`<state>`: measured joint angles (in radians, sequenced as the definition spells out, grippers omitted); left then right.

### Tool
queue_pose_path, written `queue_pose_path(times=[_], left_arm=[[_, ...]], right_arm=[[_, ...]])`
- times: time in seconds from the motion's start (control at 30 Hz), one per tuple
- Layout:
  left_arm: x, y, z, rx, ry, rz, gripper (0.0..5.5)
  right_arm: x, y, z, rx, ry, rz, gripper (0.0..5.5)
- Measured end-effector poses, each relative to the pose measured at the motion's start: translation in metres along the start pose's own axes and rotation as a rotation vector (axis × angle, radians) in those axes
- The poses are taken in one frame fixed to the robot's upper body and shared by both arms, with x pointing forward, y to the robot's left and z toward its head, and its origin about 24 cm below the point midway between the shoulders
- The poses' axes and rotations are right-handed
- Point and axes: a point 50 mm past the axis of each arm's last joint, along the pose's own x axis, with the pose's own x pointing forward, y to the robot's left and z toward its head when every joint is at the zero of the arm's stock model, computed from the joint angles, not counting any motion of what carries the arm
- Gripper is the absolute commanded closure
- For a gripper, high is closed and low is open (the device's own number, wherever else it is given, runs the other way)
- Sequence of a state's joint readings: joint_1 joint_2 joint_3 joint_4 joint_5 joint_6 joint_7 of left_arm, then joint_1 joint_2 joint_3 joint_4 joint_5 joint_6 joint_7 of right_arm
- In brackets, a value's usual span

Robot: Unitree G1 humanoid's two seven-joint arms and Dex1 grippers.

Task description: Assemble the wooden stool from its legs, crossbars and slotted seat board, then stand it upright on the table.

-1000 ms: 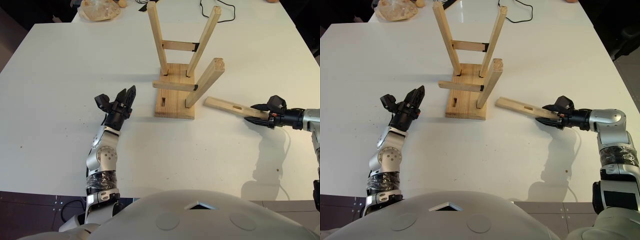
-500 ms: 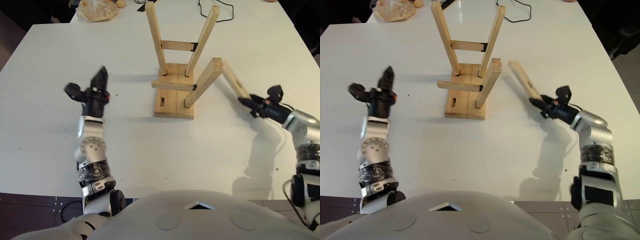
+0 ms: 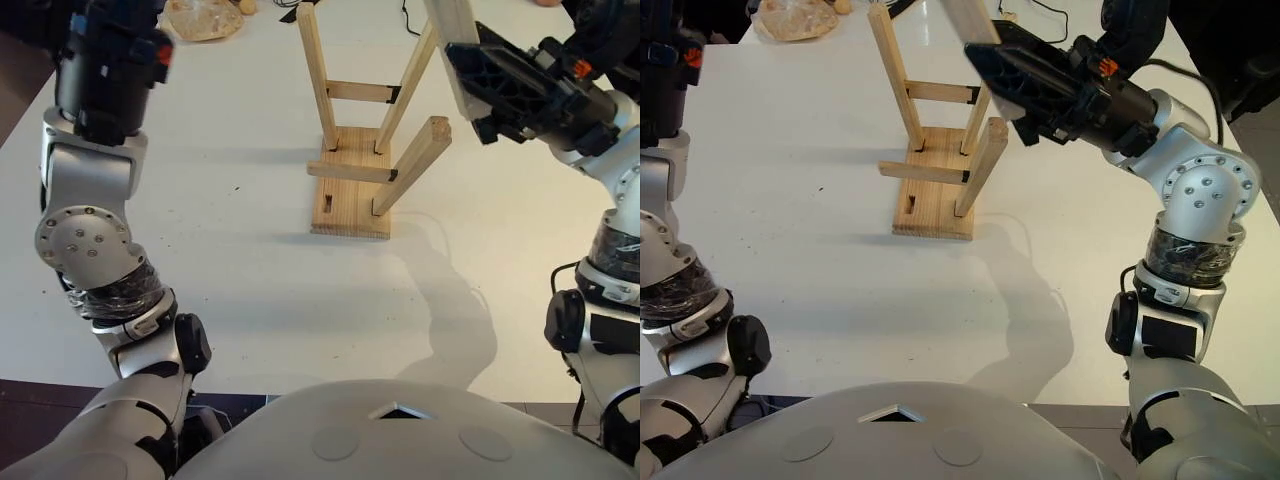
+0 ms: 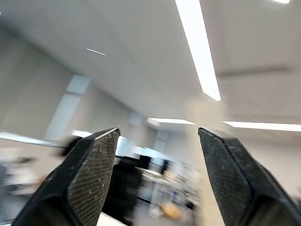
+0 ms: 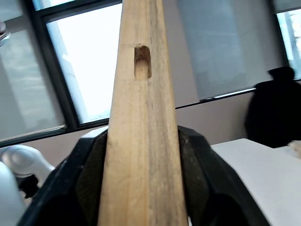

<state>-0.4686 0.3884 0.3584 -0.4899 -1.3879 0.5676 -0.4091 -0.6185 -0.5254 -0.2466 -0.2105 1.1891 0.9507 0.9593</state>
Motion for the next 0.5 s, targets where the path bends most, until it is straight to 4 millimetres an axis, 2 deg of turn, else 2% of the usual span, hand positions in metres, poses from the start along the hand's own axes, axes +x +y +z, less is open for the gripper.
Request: queue_pose_path(times=[0.3,0.5], left_arm=[[0.013,-0.021,-0.016,-0.142,0.160,-0.177,2.42],[0.015,-0.026,-0.031,-0.203,0.250,-0.237,2.42]], right_arm=[[0.002,0.010,0.010,-0.019,0.089,0.101,3.45],[-0.003,0.007,-0.013,-0.001,0.225,0.096,3.45]])
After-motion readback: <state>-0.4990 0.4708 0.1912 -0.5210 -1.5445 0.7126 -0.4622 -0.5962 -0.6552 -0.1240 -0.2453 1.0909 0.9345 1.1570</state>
